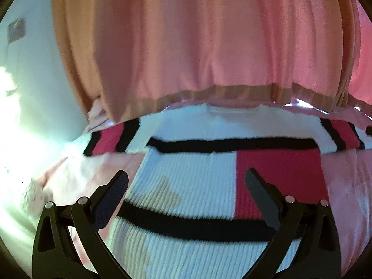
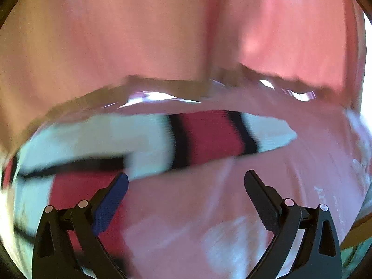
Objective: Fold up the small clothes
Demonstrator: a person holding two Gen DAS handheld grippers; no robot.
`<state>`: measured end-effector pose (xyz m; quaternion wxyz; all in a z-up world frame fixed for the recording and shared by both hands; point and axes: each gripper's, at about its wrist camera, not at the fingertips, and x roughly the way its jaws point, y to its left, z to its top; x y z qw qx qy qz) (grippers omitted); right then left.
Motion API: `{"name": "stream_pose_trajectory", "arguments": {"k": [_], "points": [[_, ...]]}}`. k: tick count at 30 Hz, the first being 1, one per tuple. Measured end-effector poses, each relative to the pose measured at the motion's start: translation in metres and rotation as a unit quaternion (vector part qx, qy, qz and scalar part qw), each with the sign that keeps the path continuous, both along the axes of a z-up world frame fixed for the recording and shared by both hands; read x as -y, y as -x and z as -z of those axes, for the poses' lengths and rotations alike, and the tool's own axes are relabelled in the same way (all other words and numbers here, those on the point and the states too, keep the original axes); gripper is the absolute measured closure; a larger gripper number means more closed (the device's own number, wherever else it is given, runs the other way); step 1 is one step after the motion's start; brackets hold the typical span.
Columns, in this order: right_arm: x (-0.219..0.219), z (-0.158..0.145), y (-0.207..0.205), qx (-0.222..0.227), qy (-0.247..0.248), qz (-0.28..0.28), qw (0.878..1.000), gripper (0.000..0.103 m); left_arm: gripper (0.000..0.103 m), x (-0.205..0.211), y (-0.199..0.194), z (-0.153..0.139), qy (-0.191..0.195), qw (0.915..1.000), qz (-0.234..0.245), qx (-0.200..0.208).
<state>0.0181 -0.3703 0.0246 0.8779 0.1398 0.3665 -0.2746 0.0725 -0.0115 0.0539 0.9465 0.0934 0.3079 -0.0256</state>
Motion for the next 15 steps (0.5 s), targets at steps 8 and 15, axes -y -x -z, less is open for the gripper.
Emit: {"name": "stream_pose_trajectory", "arguments": {"k": [8, 15], "points": [[0.197, 0.089, -0.027, -0.057, -0.081, 0.167, 0.981, 0.020, 0.005, 0.030, -0.035, 0.036, -0.007, 0.9982, 0.027, -0.053], [0.218, 0.110, -0.047, -0.031, -0.112, 0.152, 0.981, 0.089, 0.005, 0.030, -0.036, 0.044, -0.020, 0.9982, 0.034, -0.045]]}}
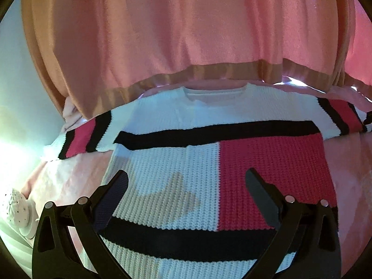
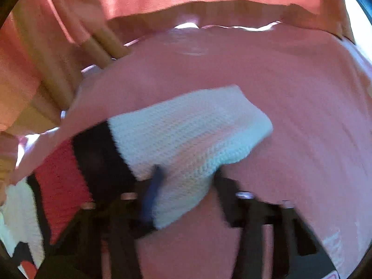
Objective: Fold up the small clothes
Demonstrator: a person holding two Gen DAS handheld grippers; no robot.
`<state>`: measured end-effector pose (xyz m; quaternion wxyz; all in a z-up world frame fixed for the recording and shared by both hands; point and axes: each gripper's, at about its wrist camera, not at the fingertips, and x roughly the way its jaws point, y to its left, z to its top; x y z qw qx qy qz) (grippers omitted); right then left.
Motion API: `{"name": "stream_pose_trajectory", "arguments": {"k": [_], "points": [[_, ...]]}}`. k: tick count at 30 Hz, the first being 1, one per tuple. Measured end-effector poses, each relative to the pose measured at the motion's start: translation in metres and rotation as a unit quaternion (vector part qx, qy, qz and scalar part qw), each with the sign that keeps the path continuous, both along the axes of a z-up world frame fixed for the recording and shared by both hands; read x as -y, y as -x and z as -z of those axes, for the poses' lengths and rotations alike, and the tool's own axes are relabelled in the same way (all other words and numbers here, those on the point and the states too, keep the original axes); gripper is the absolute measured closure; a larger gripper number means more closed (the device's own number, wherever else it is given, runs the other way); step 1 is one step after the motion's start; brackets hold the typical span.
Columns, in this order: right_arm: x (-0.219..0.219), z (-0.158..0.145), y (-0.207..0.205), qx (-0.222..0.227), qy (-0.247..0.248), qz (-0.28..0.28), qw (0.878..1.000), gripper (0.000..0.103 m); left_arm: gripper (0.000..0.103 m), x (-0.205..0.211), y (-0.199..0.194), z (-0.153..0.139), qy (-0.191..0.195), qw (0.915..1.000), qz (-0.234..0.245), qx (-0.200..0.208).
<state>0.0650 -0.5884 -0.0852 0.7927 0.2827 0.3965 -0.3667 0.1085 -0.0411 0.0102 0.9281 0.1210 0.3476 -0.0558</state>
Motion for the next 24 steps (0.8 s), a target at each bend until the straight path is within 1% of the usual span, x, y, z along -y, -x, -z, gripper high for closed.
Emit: {"name": "stream_pose_trajectory", "arguments": {"k": [2, 3, 5, 7, 9, 10, 11, 12, 13, 14, 15, 16, 18, 19, 21, 22, 23, 24], "points": [[-0.005, -0.012, -0.002, 0.037, -0.008, -0.004, 0.999, 0.090, 0.005, -0.004, -0.001, 0.001, 0.002, 1.0000, -0.005, -0.005], [-0.014, -0.025, -0.007, 0.049, 0.006, -0.014, 0.999, 0.090, 0.005, -0.008, -0.001, 0.000, 0.005, 0.9999, -0.009, -0.007], [-0.045, -0.059, -0.018, 0.080, 0.037, -0.054, 0.995, 0.091, 0.005, -0.015, -0.003, 0.000, 0.007, 0.9998, -0.017, -0.010], [-0.086, -0.095, -0.033, 0.120, 0.055, -0.104, 0.986, 0.091, 0.005, -0.022, -0.004, -0.003, 0.013, 0.9996, -0.022, -0.011], [-0.152, -0.136, -0.056, 0.166, 0.067, -0.186, 0.966, 0.091, 0.005, -0.031, -0.004, -0.006, 0.018, 0.9993, -0.033, -0.008], [-0.178, -0.148, -0.063, 0.177, 0.072, -0.215, 0.958, 0.091, 0.005, -0.036, -0.005, -0.008, 0.023, 0.9990, -0.037, -0.009], [-0.216, -0.163, -0.073, 0.189, 0.080, -0.258, 0.944, 0.091, 0.005, -0.039, -0.005, -0.010, 0.027, 0.9988, -0.040, -0.008], [-0.262, -0.175, -0.085, 0.199, 0.087, -0.304, 0.927, 0.091, 0.005, -0.043, -0.006, -0.011, 0.030, 0.9985, -0.044, -0.007], [-0.287, -0.180, -0.094, 0.204, 0.087, -0.331, 0.917, 0.091, 0.005, -0.047, -0.006, -0.013, 0.034, 0.9982, -0.048, -0.007], [-0.329, -0.184, -0.105, 0.206, 0.083, -0.373, 0.901, 0.091, 0.005, -0.049, -0.007, -0.014, 0.038, 0.9981, -0.048, -0.009], [-0.356, -0.183, -0.114, 0.206, 0.081, -0.397, 0.891, 0.090, 0.005, -0.052, -0.007, -0.016, 0.043, 0.9979, -0.048, -0.010], [-0.394, -0.179, -0.127, 0.200, 0.081, -0.429, 0.877, 0.089, 0.005, -0.055, -0.008, -0.017, 0.047, 0.9977, -0.048, -0.011], [-0.441, -0.165, -0.146, 0.173, 0.092, -0.469, 0.861, 0.076, 0.005, -0.063, -0.013, -0.017, 0.058, 0.9971, -0.045, -0.020], [-0.465, -0.154, -0.155, 0.153, 0.101, -0.492, 0.851, 0.074, 0.005, -0.067, -0.015, -0.017, 0.064, 0.9966, -0.046, -0.024], [-0.483, -0.145, -0.150, 0.139, 0.127, -0.499, 0.846, 0.074, 0.005, -0.077, -0.028, -0.015, 0.084, 0.9947, -0.043, -0.040], [-0.481, -0.146, -0.146, 0.142, 0.136, -0.497, 0.845, 0.072, 0.005, -0.080, -0.033, -0.014, 0.090, 0.9940, -0.043, -0.044], [-0.470, -0.150, -0.137, 0.148, 0.142, -0.488, 0.849, 0.059, 0.005, -0.083, -0.043, -0.012, 0.104, 0.9928, -0.033, -0.048], [-0.455, -0.152, -0.126, 0.153, 0.145, -0.474, 0.855, 0.045, 0.005, -0.084, -0.051, -0.010, 0.104, 0.9927, -0.031, -0.054]]}}
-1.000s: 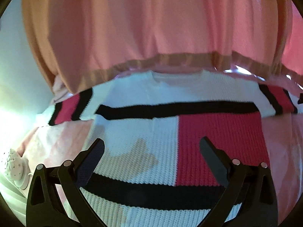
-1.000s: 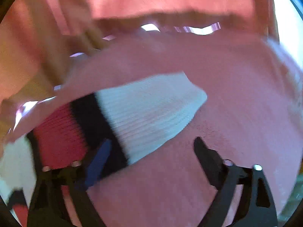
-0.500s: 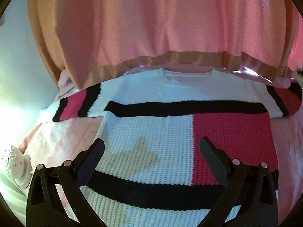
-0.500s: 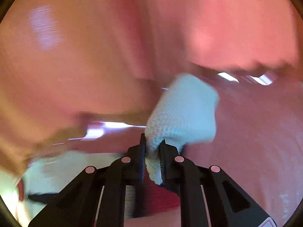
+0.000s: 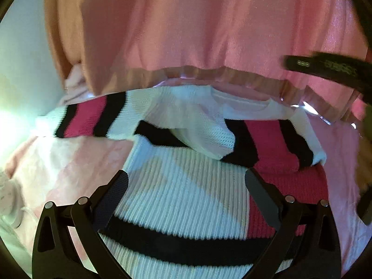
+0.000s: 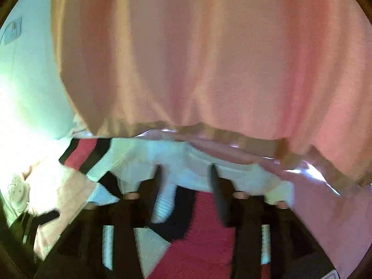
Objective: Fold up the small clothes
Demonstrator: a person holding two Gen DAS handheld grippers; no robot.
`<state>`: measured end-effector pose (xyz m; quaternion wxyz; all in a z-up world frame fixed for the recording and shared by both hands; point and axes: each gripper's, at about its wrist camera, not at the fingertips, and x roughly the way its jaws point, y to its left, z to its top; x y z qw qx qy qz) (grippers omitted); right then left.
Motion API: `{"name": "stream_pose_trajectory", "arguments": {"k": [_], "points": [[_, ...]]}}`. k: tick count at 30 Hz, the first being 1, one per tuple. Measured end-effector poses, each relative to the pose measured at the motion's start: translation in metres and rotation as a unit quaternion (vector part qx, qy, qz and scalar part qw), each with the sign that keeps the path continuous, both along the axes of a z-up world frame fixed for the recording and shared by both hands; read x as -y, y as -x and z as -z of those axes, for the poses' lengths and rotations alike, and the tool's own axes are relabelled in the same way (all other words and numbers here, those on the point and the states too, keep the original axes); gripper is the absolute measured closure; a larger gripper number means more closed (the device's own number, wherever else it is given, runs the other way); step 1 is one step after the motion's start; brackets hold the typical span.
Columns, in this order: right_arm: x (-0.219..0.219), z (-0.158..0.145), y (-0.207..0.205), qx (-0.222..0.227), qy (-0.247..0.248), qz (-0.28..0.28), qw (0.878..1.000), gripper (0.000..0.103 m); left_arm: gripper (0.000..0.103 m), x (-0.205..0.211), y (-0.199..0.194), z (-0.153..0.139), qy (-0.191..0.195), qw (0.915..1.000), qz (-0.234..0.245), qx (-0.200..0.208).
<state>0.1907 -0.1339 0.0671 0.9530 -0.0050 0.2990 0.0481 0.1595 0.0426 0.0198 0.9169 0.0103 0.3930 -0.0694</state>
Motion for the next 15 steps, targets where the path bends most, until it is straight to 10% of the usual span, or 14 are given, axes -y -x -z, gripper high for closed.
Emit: {"name": "stream_pose_trajectory", "arguments": {"k": [12, 15], "points": [[0.108, 0.133, 0.041, -0.132, 0.115, 0.096, 0.980, 0.040, 0.007, 0.000, -0.121, 0.091, 0.098, 0.9799, -0.078, -0.156], [0.106, 0.145, 0.027, -0.142, 0.121, 0.088, 0.979, 0.045, 0.026, 0.002, -0.128, 0.092, 0.080, 0.9843, -0.083, -0.134]]}}
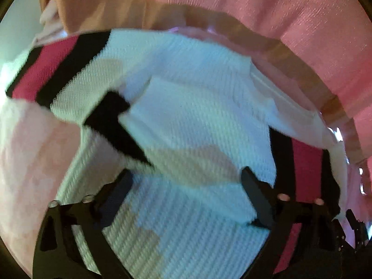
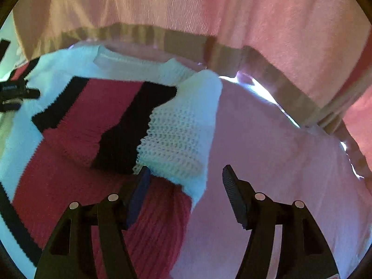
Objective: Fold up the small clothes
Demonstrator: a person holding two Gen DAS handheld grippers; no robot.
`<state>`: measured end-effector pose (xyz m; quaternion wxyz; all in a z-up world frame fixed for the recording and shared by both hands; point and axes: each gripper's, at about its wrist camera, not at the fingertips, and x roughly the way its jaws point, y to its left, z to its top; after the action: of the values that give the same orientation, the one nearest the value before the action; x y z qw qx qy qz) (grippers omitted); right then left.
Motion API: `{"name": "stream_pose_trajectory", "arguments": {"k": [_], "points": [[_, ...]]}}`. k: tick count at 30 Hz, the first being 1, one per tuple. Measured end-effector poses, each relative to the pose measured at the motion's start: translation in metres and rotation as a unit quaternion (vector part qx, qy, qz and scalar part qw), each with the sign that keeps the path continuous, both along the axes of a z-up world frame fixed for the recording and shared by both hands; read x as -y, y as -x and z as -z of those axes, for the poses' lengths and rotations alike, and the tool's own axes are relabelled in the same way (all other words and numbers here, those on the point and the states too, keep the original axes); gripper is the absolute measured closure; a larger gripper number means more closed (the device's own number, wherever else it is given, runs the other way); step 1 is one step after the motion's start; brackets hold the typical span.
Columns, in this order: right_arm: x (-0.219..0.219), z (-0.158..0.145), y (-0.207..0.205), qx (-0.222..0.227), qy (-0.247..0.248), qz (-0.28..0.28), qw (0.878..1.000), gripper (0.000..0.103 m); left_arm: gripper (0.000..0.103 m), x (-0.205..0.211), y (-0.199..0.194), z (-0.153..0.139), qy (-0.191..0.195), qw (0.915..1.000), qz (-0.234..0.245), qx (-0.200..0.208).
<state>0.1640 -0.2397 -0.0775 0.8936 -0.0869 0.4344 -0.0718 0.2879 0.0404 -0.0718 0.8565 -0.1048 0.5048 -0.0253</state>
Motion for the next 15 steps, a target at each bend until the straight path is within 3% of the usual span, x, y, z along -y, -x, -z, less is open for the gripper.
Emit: {"name": "stream_pose_trajectory", "arguments": {"k": [1, 2, 3, 4, 8, 10, 12, 15], "points": [[0.001, 0.002, -0.004, 0.000, -0.005, -0.002, 1.000, 0.051, 0.050, 0.003, -0.003, -0.002, -0.007, 0.9999, 0.011, 0.005], [0.003, 0.003, -0.009, -0.001, -0.016, -0.002, 1.000, 0.074, 0.061, 0.004, -0.005, -0.004, -0.006, 0.9998, 0.020, 0.007], [0.006, 0.002, -0.012, -0.002, -0.030, 0.003, 1.000, 0.089, 0.085, 0.005, -0.007, -0.007, 0.002, 0.9995, 0.029, 0.010], [0.010, -0.003, -0.012, 0.008, -0.049, 0.010, 0.999, 0.089, 0.092, 0.005, -0.009, -0.012, 0.013, 0.9992, 0.034, 0.016], [0.033, -0.059, 0.011, 0.099, -0.129, 0.033, 0.986, 0.091, 0.094, 0.001, -0.005, -0.056, 0.031, 0.9943, 0.044, 0.092], [0.041, -0.066, 0.022, 0.113, -0.143, 0.042, 0.982, 0.091, 0.093, 0.001, -0.003, -0.073, 0.034, 0.9903, 0.052, 0.124], [0.048, -0.039, 0.020, 0.065, -0.122, 0.059, 0.989, 0.090, 0.092, 0.003, -0.004, -0.066, 0.028, 0.9890, 0.059, 0.132], [0.052, 0.015, 0.013, -0.041, -0.104, 0.073, 0.991, 0.088, 0.092, 0.010, -0.013, -0.009, 0.002, 0.9963, 0.064, 0.057]]}}
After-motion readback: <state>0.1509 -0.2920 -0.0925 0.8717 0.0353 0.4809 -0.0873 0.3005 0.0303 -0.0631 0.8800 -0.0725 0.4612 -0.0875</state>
